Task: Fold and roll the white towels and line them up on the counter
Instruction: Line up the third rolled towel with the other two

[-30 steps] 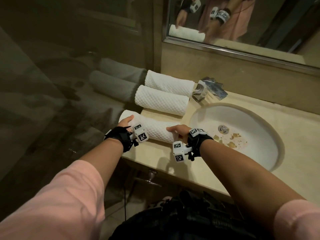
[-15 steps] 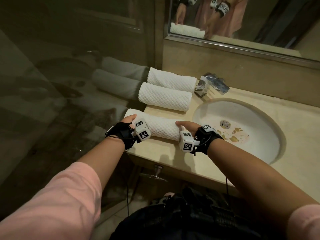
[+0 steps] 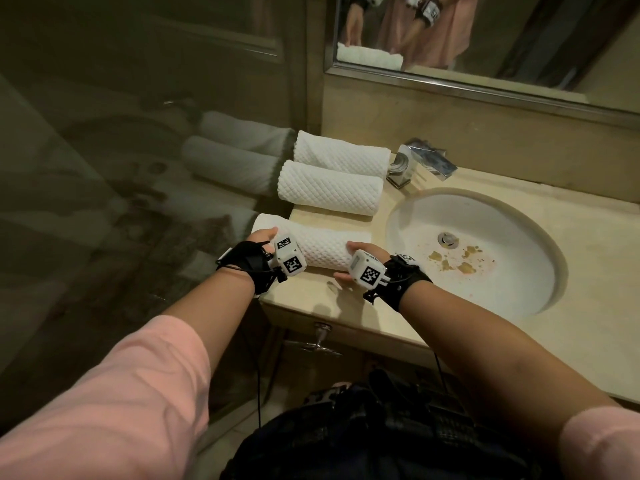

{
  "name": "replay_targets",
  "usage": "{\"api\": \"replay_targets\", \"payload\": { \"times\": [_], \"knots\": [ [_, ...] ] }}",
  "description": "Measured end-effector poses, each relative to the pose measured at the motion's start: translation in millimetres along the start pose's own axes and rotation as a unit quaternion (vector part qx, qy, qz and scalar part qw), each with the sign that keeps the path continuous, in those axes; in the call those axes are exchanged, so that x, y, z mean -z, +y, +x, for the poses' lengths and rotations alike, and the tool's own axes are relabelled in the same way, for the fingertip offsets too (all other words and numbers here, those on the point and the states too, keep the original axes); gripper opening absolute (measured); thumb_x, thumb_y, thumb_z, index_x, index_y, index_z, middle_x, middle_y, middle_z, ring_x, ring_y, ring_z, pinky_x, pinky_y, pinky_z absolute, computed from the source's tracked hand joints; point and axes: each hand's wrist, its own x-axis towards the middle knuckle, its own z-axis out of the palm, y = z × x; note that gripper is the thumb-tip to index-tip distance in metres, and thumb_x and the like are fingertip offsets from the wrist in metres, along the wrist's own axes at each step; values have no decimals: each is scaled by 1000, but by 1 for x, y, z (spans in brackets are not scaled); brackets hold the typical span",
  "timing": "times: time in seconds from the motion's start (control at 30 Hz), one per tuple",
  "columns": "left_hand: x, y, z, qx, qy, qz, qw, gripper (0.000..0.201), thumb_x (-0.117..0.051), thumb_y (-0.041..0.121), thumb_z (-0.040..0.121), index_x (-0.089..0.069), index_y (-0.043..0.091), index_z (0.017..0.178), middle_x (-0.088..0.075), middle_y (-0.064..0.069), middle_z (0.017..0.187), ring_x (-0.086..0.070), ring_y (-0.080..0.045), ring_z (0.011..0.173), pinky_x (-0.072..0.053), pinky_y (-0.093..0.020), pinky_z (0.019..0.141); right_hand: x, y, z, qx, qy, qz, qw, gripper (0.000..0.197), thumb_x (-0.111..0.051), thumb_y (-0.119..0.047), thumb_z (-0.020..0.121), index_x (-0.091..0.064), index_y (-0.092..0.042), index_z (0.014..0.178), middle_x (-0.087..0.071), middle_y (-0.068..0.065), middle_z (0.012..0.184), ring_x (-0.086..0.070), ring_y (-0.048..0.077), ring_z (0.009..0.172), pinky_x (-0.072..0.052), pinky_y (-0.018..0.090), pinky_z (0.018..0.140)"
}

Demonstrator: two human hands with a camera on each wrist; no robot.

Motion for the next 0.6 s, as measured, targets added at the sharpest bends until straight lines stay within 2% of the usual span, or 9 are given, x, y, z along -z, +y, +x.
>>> {"api": "replay_targets", "payload": {
  "times": [0.03, 0.13, 0.27, 0.33, 0.37, 0.43, 0.5, 0.53, 0.6],
  "knots": [
    [-2, 2, -5, 1, -1, 0, 1000, 46, -55, 41, 91, -54, 10, 124, -69, -8, 93, -70, -26, 61, -54, -39, 62, -2, 1, 0, 4, 3, -4, 1000, 21, -63, -21, 90, -58, -16, 110, -28, 13, 153, -34, 37, 138, -35, 54, 108],
    [-6, 7, -19, 6, -12, -8, 1000, 41, -50, 43, 94, -57, 9, 116, -68, -8, 85, -69, -24, 57, -55, -32, 57, -5, 1, 2, 11, -2, 1, 1000, 17, -60, -22, 92, -55, -7, 100, -43, 19, 143, -42, 40, 132, -34, 55, 109],
    [-11, 15, -18, 5, -8, -11, 1000, 32, -48, 37, 97, -58, 9, 86, -66, -6, 55, -63, -22, 47, -48, -30, 58, -5, -1, 5, 9, -8, -5, 1000, 37, -59, -24, 91, -53, -7, 123, -49, 17, 141, -47, 39, 129, -35, 56, 107],
    [-12, 19, -16, 8, -7, -4, 1000, 32, -50, 38, 96, -56, 10, 81, -64, -4, 52, -61, -22, 46, -47, -30, 58, -6, -3, 4, 5, -12, -2, 1000, 28, -56, -22, 93, -54, -6, 116, -51, 16, 138, -46, 38, 130, -38, 53, 107],
    [-12, 20, -11, 8, -7, 0, 1000, 33, -51, 39, 95, -56, 11, 79, -63, -4, 51, -60, -21, 44, -46, -30, 58, -6, -5, 3, 6, -5, 0, 1000, 22, -55, -21, 94, -55, -5, 109, -55, 15, 132, -50, 37, 126, -43, 50, 103],
    [-14, 24, -5, 6, -6, -7, 1000, 33, -51, 37, 96, -55, 11, 76, -62, -4, 48, -59, -19, 38, -45, -30, 57, -7, -8, 1, 14, -6, 11, 1000, 18, -52, -21, 96, -55, -3, 97, -64, 15, 107, -62, 31, 100, -56, 41, 79],
    [-18, 28, -5, 1, -3, -6, 1000, 33, -50, 36, 96, -54, 12, 74, -62, -3, 46, -59, -19, 36, -44, -29, 57, -11, -13, -4, 16, -17, 17, 1000, 19, -50, -20, 97, -55, -3, 92, -68, 15, 83, -61, 28, 78, -58, 36, 57],
    [-21, 31, -2, 0, -8, -22, 1000, 33, -51, 37, 95, -54, 12, 74, -62, -3, 47, -59, -19, 36, -44, -29, 59, -12, -17, -3, 23, -13, 21, 999, 19, -49, -19, 98, -56, -3, 91, -69, 14, 78, -61, 28, 74, -57, 36, 54],
    [-29, 37, -1, -6, -3, -10, 1000, 35, -51, 37, 95, -53, 11, 71, -60, -3, 45, -58, -19, 35, -43, -30, 60, -14, -26, -1, 34, -5, 24, 999, 16, -49, -17, 98, -55, -2, 95, -67, 15, 85, -62, 28, 76, -57, 37, 53]
  ]
}}
